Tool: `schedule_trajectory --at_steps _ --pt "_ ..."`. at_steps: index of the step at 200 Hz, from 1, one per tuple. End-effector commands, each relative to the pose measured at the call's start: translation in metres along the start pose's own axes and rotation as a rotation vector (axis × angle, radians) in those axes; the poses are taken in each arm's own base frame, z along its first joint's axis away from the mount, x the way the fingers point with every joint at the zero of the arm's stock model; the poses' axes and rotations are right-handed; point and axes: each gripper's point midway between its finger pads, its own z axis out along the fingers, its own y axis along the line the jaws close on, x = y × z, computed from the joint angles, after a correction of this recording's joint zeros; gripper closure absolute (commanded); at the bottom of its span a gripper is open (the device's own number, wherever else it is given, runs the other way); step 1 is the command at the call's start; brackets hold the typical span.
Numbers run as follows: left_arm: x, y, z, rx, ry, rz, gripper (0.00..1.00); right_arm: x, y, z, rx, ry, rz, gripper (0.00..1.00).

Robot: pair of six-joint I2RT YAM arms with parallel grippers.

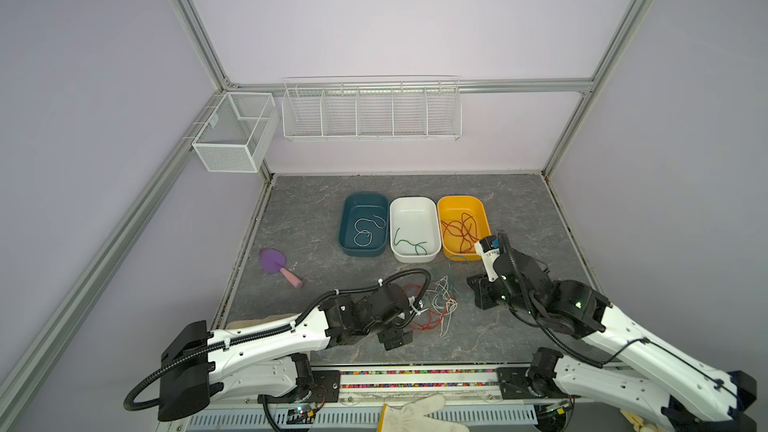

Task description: Untangle the cables

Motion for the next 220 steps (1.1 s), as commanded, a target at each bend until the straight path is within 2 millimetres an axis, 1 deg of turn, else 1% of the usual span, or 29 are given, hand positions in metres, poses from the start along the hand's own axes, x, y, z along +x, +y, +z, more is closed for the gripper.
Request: schedule_trajectory --at_steps 1,23,45,90,117,137,179,220 --pt "-0.015 -0.001 -0.01 0.022 -0.052 -0.006 0.01 -0.002 0.017 0.001 -0.073 0.012 -0.061 0.93" --pt "-0.023 -0.005 -0.018 0.047 -0.104 -0.01 0.01 -0.006 0.03 0.004 -0.127 0.02 -0.086 0.93" --pt "-0.027 -0.006 -0.024 0.056 -0.143 -0.016 0.01 -0.016 0.036 0.003 -0.13 0.006 -0.091 0.93" --pt "-0.035 -0.01 -0.029 0.084 -0.183 -0.02 0.01 -0.038 0.058 -0.005 -0.196 -0.039 -0.088 0.94" --pt "-0.039 -0.009 -0.034 0.082 -0.213 -0.025 0.01 -0.056 0.068 -0.017 -0.229 -0.093 -0.066 0.93" --pt "-0.047 -0.006 -0.042 0.079 -0.257 -0.045 0.01 -0.069 0.073 -0.026 -0.247 -0.129 -0.039 0.93" --pt "-0.065 -0.001 -0.058 0.072 -0.351 -0.107 0.01 -0.086 0.087 -0.041 -0.309 -0.174 -0.016 0.93" --pt "-0.074 0.011 -0.068 0.025 -0.385 -0.14 0.01 -0.105 0.107 -0.07 -0.417 -0.229 -0.024 0.93"
